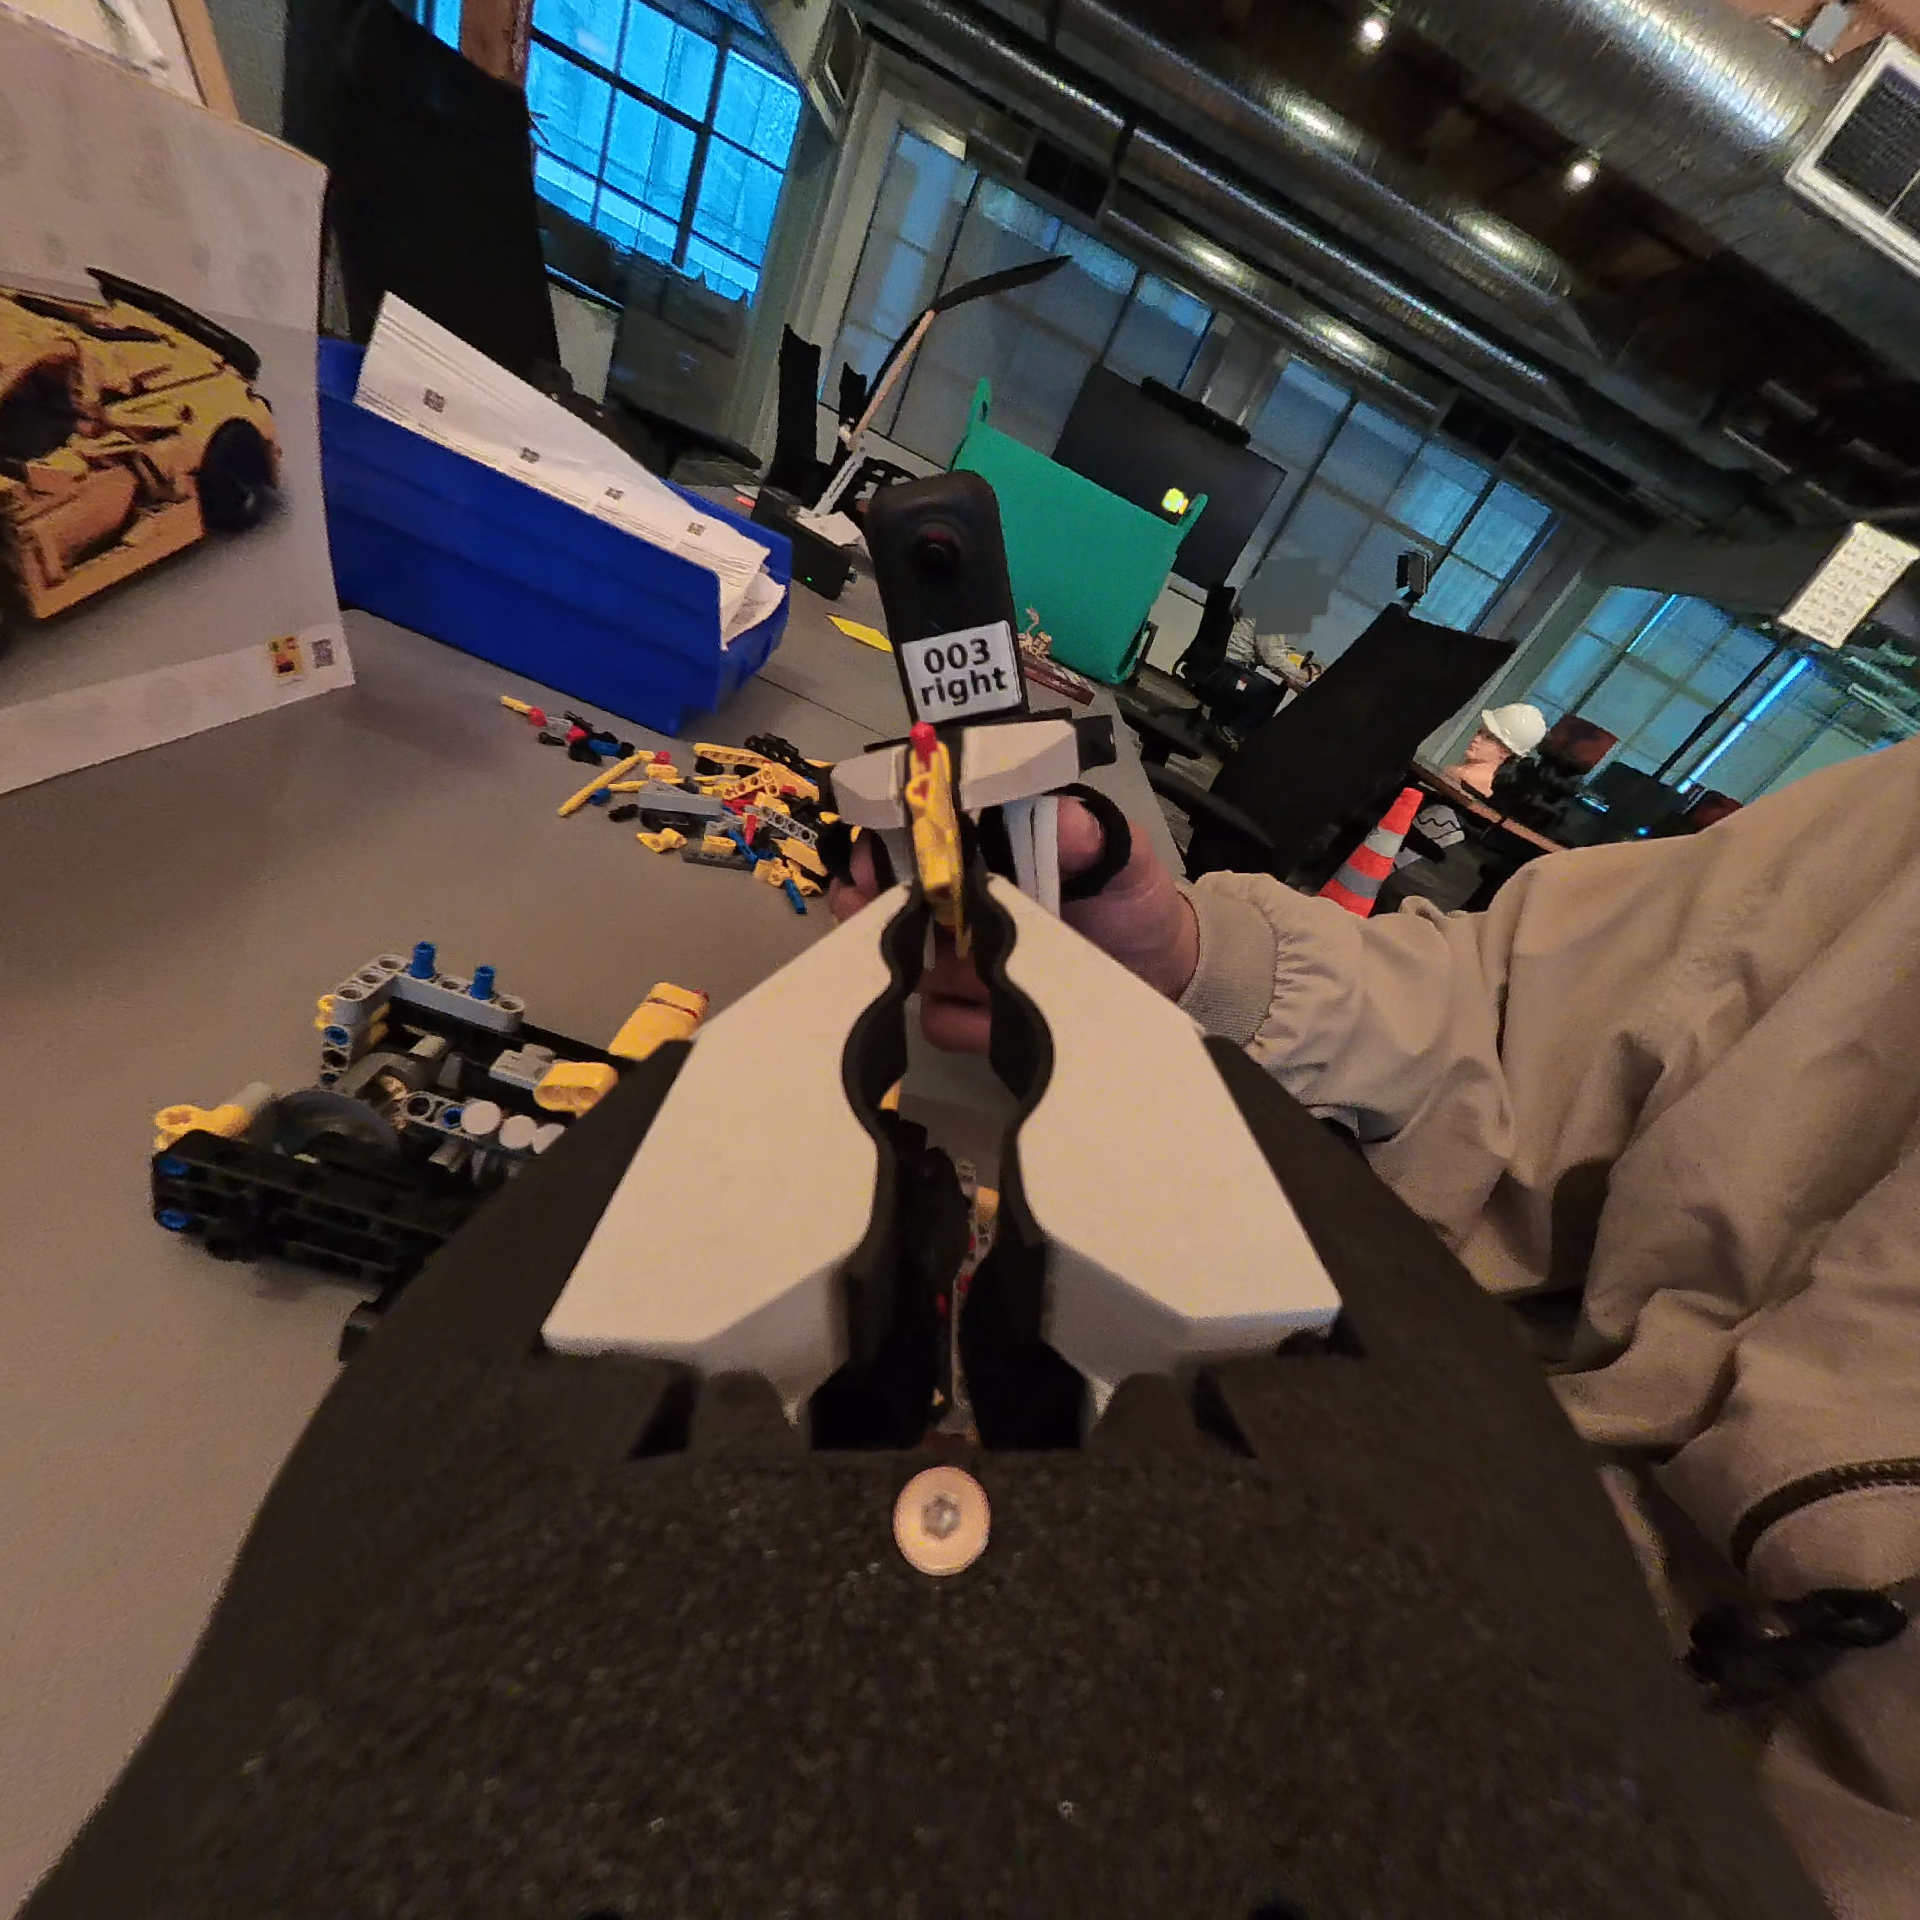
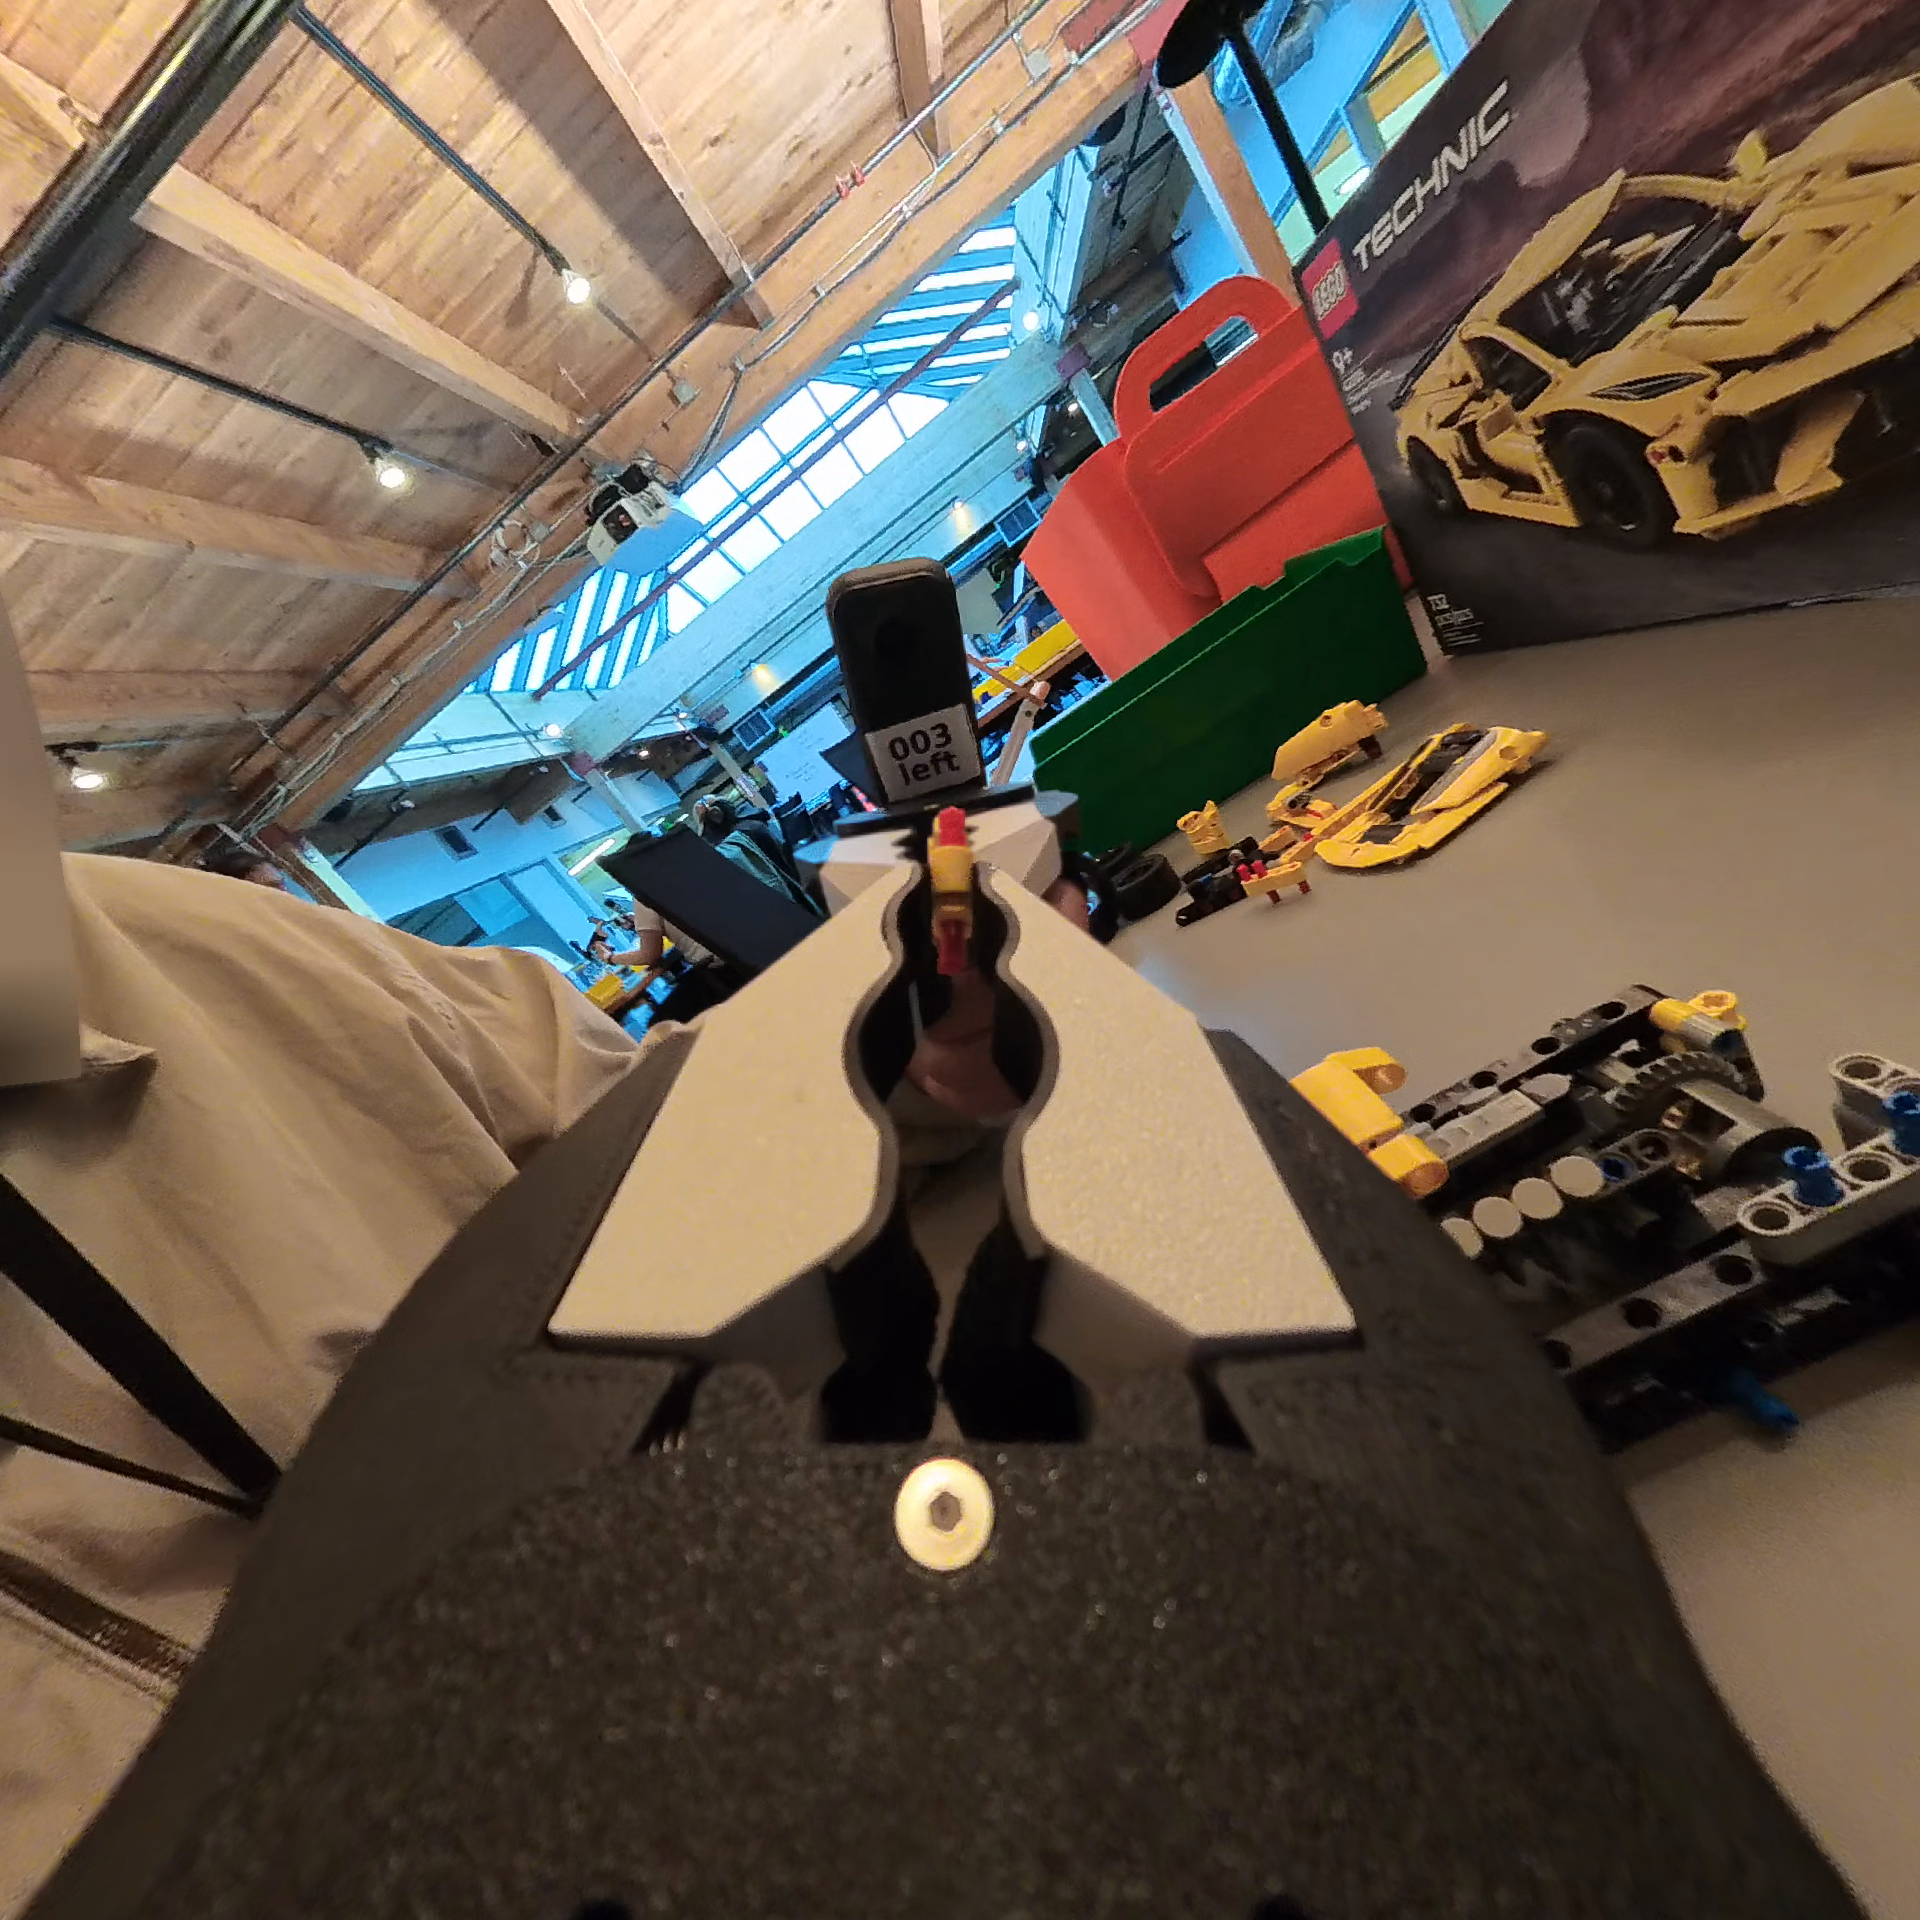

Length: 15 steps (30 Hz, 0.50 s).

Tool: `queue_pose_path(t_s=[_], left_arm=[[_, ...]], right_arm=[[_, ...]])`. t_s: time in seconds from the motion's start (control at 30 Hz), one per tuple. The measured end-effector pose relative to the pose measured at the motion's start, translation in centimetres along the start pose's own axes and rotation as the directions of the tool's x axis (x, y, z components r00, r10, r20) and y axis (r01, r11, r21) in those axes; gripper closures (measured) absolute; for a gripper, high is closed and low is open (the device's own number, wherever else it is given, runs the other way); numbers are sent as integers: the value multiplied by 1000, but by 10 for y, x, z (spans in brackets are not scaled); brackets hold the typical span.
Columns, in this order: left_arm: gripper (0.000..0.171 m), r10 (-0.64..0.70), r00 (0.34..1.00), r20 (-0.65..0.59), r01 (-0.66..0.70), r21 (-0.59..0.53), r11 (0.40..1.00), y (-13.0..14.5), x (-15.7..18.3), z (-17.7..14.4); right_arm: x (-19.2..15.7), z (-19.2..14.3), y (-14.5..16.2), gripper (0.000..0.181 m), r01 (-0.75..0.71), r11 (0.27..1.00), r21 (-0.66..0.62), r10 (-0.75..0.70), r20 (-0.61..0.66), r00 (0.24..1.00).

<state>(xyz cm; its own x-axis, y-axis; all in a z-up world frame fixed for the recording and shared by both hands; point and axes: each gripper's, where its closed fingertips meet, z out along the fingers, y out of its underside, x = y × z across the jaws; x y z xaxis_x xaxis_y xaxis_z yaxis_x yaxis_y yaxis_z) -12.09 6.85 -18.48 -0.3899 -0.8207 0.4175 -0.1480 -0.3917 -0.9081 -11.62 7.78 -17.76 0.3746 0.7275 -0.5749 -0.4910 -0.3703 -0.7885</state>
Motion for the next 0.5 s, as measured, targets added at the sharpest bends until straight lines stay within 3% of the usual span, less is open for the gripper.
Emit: queue_pose_path(t_s=[0.13,0.27,0.5], left_arm=[[165,-51,998,-45,54,72,996,-15,3,-10],[165,-78,994,-71,82,66,994,-14,7,-7],[154,-97,994,-56,102,110,989,-16,1,-6]], right_arm=[[-4,7,16,175,27,996,-81,-26,7,1000],[-6,18,36,175,24,985,-173,-21,20,1000],[-1,10,15,176,-88,995,-47,90,38,995]])
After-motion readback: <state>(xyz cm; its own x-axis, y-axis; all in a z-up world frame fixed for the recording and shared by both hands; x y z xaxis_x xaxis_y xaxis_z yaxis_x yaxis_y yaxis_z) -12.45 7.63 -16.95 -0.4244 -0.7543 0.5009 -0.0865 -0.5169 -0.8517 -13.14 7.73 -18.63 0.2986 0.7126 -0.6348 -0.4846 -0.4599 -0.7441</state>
